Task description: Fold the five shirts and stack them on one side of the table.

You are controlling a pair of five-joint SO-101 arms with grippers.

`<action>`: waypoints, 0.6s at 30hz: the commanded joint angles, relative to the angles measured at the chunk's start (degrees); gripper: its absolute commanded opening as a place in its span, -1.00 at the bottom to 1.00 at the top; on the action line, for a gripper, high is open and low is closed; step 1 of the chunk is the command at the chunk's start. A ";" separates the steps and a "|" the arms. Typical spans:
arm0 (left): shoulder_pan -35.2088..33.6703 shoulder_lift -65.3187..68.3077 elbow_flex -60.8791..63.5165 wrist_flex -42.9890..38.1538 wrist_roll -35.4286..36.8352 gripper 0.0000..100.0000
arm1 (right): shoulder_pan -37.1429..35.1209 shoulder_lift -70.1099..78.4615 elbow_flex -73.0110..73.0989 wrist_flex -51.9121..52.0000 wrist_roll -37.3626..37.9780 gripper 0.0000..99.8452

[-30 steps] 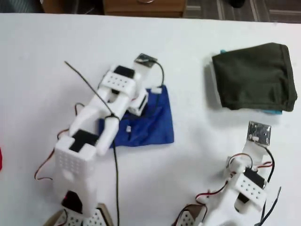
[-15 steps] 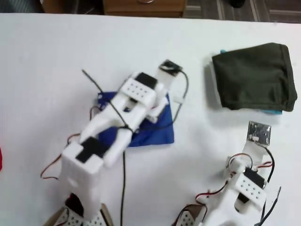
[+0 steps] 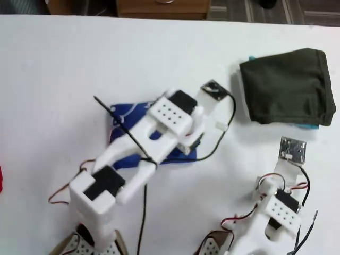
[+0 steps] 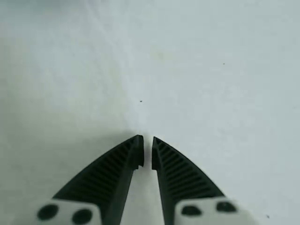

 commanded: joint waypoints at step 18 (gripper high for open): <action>-4.04 -3.25 16.66 -19.69 0.09 -0.67 | -0.40 -1.45 -0.62 -0.84 -0.53 -0.92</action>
